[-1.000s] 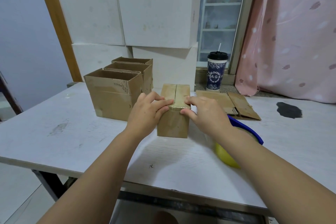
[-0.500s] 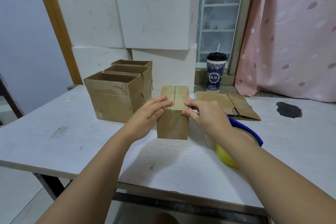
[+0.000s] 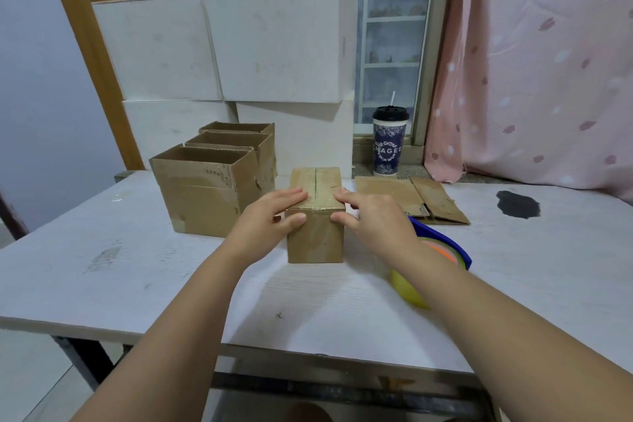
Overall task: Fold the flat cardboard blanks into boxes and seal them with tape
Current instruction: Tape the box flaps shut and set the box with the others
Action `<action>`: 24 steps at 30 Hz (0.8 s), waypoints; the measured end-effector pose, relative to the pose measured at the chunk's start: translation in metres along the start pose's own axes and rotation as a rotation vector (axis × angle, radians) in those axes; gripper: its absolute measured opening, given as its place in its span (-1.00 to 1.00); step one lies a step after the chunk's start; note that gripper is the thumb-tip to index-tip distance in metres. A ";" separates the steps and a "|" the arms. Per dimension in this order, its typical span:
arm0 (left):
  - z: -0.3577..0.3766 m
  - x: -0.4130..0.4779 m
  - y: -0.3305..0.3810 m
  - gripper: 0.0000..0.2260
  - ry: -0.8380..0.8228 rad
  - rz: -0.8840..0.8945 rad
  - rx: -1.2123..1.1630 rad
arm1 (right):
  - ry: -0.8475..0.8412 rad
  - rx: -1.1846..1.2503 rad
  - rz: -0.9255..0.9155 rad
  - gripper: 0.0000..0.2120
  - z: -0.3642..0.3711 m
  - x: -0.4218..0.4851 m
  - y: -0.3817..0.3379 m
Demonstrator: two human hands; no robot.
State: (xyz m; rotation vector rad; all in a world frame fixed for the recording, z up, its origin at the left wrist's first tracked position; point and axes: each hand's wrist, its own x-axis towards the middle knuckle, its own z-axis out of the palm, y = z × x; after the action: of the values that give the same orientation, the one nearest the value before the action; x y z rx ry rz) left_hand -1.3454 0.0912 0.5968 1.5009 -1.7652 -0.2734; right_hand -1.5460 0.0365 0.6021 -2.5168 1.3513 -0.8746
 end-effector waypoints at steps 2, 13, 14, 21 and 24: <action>0.004 -0.006 0.009 -0.58 -0.007 0.006 0.082 | -0.072 -0.032 -0.016 -0.50 -0.002 -0.003 -0.001; 0.020 -0.039 0.046 -0.70 0.513 0.004 0.126 | 0.044 -0.152 0.056 -0.27 0.000 -0.038 -0.036; 0.013 -0.038 0.044 -0.71 0.515 -0.002 0.208 | 0.045 -0.147 0.040 -0.33 -0.002 -0.038 -0.037; -0.021 -0.038 0.028 -0.65 0.105 -0.043 0.431 | -0.266 0.150 -0.057 -0.52 -0.021 -0.031 -0.030; -0.023 -0.048 0.025 -0.55 -0.001 -0.026 0.568 | -0.346 0.271 -0.048 -0.47 -0.035 -0.028 -0.019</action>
State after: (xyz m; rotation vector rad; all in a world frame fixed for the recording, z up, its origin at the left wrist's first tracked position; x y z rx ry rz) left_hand -1.3491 0.1486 0.6074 1.9098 -1.9199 0.2393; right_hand -1.5640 0.0746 0.6260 -2.3587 0.9967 -0.5504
